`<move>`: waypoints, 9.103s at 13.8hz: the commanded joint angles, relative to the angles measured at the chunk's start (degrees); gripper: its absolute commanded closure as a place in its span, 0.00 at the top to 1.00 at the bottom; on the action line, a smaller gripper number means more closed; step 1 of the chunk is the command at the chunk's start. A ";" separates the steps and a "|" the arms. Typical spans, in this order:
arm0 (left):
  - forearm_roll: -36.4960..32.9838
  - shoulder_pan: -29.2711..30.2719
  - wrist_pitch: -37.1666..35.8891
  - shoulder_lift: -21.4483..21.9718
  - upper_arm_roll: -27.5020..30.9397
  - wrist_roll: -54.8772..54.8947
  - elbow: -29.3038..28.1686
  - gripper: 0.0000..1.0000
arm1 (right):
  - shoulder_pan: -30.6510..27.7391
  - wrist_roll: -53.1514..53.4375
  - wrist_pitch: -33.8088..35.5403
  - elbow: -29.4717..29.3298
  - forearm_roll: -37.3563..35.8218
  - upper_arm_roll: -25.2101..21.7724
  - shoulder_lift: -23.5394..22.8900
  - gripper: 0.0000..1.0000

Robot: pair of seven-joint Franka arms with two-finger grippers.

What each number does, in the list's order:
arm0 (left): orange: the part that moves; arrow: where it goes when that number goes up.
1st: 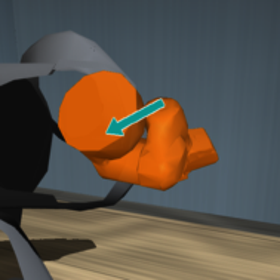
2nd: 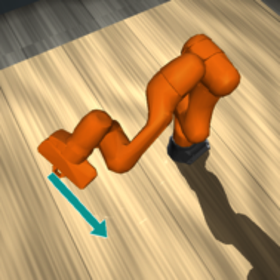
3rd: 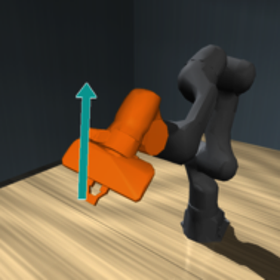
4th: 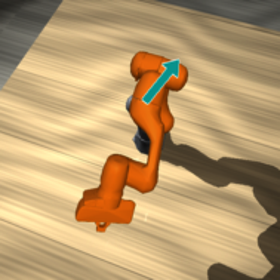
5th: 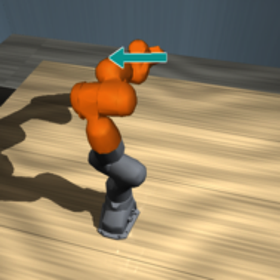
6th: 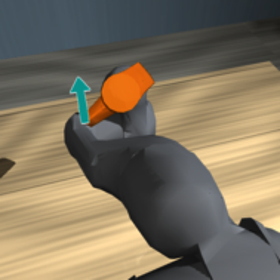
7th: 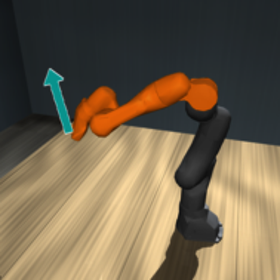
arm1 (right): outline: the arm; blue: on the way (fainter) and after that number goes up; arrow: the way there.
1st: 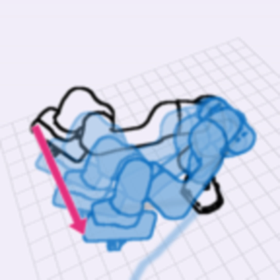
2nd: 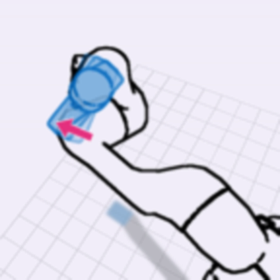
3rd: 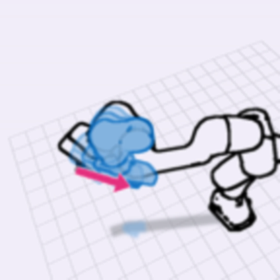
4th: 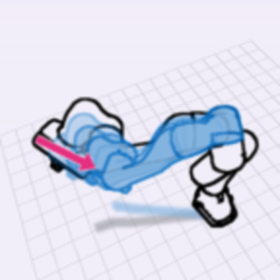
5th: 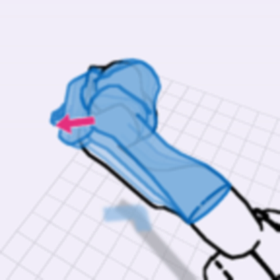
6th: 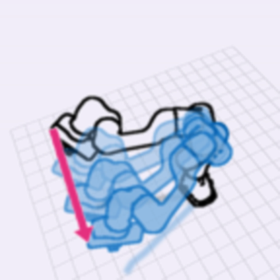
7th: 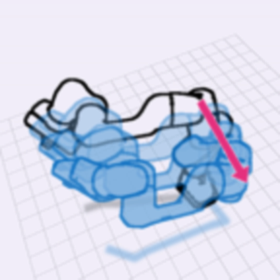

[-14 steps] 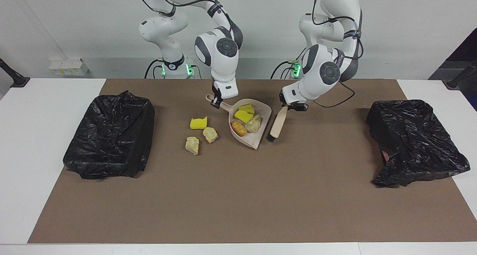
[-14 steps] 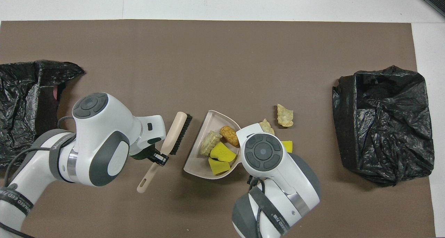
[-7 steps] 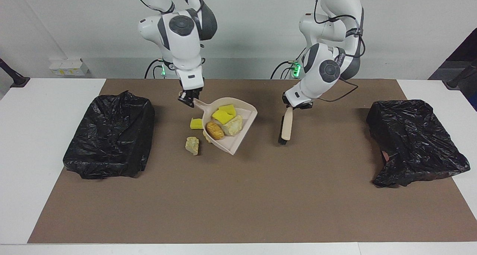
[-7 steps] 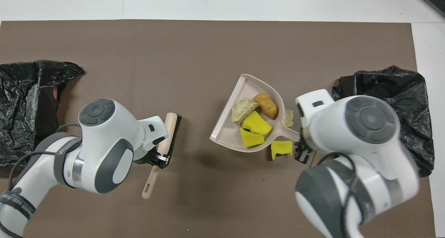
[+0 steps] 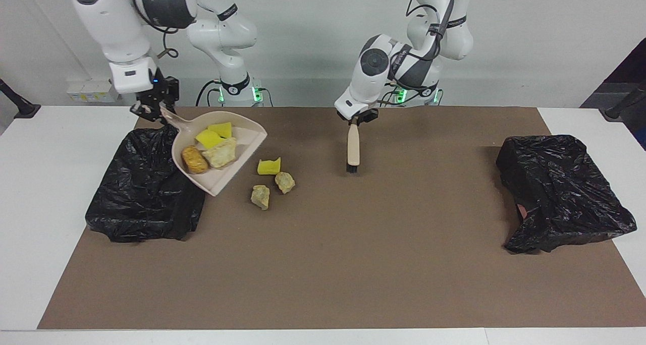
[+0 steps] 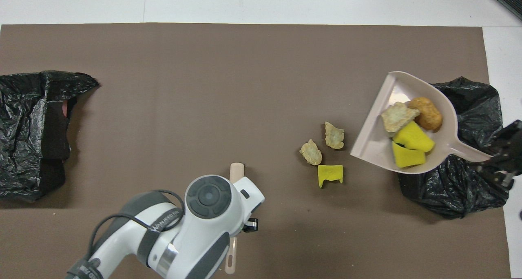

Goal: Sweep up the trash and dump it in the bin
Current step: 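Carry the loaded dustpan with the right gripper to the nearby black bag, then tip the dustpan into the bag while the left gripper sets the brush down, then bring the empty dustpan back and set it down with the right gripper, then grasp the dustpan handle with the left gripper while the right gripper takes the brush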

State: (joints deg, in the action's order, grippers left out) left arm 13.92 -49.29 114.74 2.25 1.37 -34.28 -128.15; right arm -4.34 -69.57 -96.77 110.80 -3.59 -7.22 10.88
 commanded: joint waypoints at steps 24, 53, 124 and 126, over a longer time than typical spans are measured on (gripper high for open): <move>-8.03 24.40 -5.30 -1.36 1.80 12.62 15.37 1.00 | 2.39 -20.89 -8.19 4.25 -50.81 -0.52 -3.76 0.00; -14.18 46.56 -22.37 4.33 0.66 37.43 27.17 1.00 | 10.05 28.88 20.83 -5.42 -24.77 13.98 3.10 0.00; -10.05 11.58 3.65 -23.17 0.04 -2.10 26.73 0.27 | 43.91 97.88 -23.06 18.66 14.49 19.08 -10.37 0.00; -10.05 11.49 4.00 -23.17 0.04 -2.02 26.55 0.00 | 41.70 96.38 -17.61 18.66 14.40 19.08 -5.98 0.00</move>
State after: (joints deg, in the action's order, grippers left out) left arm 3.60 -37.02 117.52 -21.79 0.53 -35.92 -100.29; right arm 39.71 28.56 -119.32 129.14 11.69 11.77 -0.29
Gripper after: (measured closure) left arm 0.379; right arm 0.731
